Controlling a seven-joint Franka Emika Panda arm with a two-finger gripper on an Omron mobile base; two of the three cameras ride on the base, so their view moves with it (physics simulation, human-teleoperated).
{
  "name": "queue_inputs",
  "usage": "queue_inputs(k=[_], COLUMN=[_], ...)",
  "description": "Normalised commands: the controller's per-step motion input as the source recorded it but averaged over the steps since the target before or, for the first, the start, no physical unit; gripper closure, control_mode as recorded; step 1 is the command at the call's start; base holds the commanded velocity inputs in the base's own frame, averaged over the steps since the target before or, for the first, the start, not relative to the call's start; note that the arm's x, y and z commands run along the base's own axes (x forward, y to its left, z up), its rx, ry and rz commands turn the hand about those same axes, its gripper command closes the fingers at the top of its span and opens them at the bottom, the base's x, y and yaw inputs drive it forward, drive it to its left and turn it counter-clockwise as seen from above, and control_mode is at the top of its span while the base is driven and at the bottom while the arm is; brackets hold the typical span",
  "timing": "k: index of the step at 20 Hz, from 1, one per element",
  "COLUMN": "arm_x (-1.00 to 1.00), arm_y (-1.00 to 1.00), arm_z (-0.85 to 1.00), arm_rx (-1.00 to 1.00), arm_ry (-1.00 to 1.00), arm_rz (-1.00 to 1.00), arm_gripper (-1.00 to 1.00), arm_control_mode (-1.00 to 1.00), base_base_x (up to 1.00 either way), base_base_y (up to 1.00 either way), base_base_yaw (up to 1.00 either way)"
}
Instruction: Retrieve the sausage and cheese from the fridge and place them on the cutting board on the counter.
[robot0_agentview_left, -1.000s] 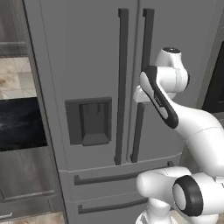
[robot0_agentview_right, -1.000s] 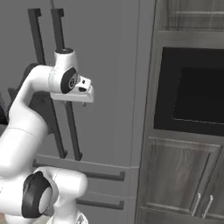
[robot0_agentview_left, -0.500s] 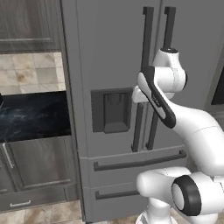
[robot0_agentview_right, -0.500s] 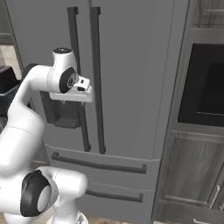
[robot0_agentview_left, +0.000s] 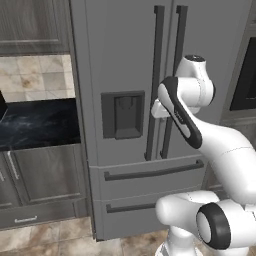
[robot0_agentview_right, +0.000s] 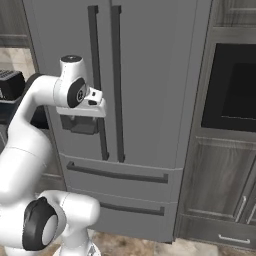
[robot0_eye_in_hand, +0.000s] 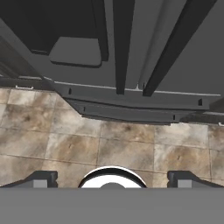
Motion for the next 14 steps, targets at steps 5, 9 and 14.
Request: queue_inputs(k=[5,9,14], arm_x=[0.0,0.0,-0.01], arm_y=[0.0,0.0,-0.31], arm_z=[0.0,0.0,0.0], arm_rx=[0.0,0.0,-0.01], arm_ry=[0.0,0.0,-0.47], arm_rz=[0.0,0.0,0.01], arm_gripper=[-1.0,-1.0,-1.0], arm_control_mode=[1.0,1.0,-1.0], base_base_x=[0.01,0.04,0.0], base_base_y=[0.0,0.0,-0.01], base_base_yaw=[0.0,0.0,0.0])
